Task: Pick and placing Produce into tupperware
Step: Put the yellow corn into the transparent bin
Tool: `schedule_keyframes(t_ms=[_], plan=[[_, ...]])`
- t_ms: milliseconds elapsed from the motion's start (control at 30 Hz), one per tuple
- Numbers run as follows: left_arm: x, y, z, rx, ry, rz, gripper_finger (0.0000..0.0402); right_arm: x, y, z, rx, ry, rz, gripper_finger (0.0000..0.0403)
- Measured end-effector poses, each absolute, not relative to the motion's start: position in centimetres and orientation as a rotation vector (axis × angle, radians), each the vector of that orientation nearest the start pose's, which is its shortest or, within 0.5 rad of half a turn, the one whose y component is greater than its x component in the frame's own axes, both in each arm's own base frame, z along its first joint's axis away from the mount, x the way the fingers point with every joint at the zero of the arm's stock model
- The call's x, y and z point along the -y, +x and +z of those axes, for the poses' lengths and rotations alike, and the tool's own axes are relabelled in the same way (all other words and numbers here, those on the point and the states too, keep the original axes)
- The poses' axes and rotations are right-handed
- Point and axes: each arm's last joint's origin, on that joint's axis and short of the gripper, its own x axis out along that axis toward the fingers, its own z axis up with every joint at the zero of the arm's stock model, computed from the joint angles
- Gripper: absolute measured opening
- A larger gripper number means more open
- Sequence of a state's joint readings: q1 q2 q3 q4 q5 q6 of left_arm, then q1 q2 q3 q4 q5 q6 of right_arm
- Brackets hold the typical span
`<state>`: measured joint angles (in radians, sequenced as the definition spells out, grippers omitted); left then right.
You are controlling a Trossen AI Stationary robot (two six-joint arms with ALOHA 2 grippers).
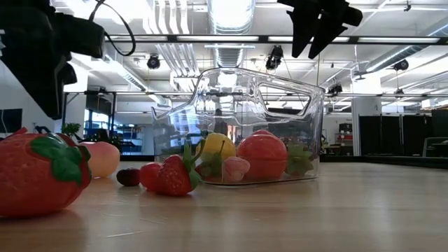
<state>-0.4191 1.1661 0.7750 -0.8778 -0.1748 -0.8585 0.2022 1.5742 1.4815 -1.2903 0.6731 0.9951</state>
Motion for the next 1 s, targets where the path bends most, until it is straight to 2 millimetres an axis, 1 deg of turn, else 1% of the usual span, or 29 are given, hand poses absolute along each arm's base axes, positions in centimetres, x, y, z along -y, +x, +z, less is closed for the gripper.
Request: schedule_keyframes(t_ms=[100, 267, 400, 867, 1000], plan=[[7.7, 18.4, 21.5, -1.199, -0.376, 0.313, 0.0088, -4.1, 28.5, 31.5, -0.907, 0.263, -0.936, 0.024], [8.0, 19.0, 21.3, -1.225, -0.4, 0.323, 0.0135, -4.1, 28.5, 31.5, -0.895, 0.285, -0.948, 0.0242], [8.2, 19.1, 20.9, -1.273, -0.412, 0.306, 0.0163, -4.2, 28.6, 31.5, -0.868, 0.33, -0.965, 0.0239], [8.2, 19.0, 20.5, -1.298, -0.415, 0.3, 0.0169, -4.9, 28.8, 31.5, -0.795, 0.506, -0.981, 0.0238], [8.2, 19.0, 20.5, -1.298, -0.433, 0.311, 0.0169, -4.9, 29.0, 31.5, -0.788, 0.518, -0.973, 0.0238]])
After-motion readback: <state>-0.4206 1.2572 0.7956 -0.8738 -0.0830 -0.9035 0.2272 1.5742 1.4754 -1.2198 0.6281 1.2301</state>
